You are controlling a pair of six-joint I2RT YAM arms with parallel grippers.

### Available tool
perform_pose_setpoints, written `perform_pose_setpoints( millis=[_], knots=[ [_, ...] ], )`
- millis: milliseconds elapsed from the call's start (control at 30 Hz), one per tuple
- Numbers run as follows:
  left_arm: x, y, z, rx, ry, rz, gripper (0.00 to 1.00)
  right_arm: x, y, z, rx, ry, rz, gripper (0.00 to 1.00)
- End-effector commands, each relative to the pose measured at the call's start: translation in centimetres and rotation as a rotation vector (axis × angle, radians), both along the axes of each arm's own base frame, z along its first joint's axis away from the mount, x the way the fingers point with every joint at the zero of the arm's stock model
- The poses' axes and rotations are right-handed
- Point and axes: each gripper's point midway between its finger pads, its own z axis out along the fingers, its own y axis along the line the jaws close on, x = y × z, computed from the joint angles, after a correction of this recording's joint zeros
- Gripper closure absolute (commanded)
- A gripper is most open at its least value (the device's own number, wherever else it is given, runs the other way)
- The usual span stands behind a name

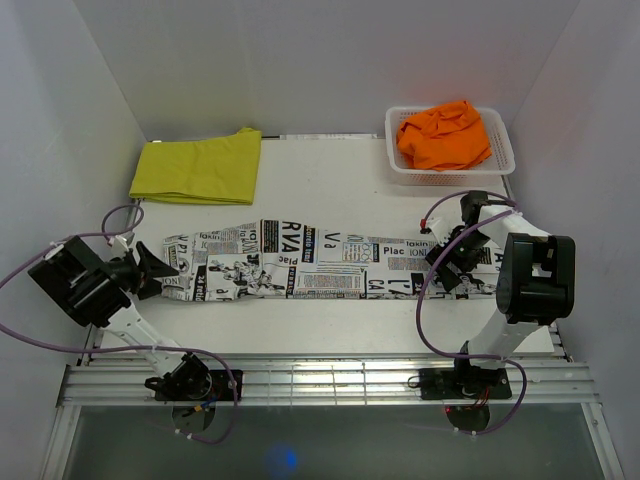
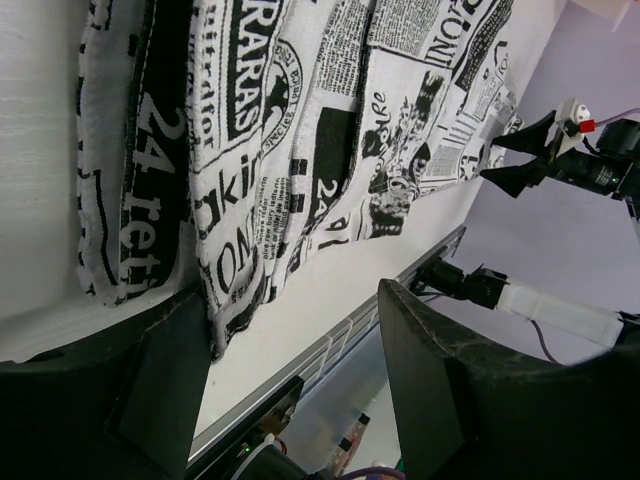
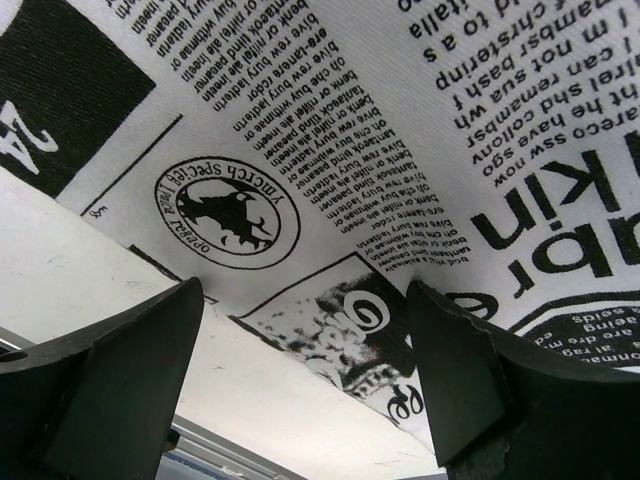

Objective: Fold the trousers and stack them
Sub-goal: Fold the trousers

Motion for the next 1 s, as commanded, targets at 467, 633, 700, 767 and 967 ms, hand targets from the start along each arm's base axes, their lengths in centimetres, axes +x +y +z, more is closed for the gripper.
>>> perform_pose_setpoints(
  millis=[467,633,700,767,967],
  knots=[
    [3.5,1.4,-1.1,-0.039,-0.114,0.028,0.36,-0.4,-0.1,-2.1,0.005,-0.016,0.057,0.15],
    [5.7,2.0,-1.1,-0.013,-0.12,0.028,0.41,-0.9,-0.8,-3.2,-0.028,-0.018,0.091,0.18],
    [6.6,2.3,-1.2,0.009,-0.131,0.023,0.41,-1.0,-0.9,-3.5,-0.031,-0.01,0.096,0.19],
    [7.2,2.1,-1.6,0.004,-0.12,0.024,0.41,-0.9,-1.0,-3.7,-0.036,-0.009,0.103,0.21],
    [9.1,1.4,-1.8,-0.005,-0.116,0.02,0.44,-0.7,-1.3,-3.7,-0.051,-0.018,0.126,0.22]
  ],
)
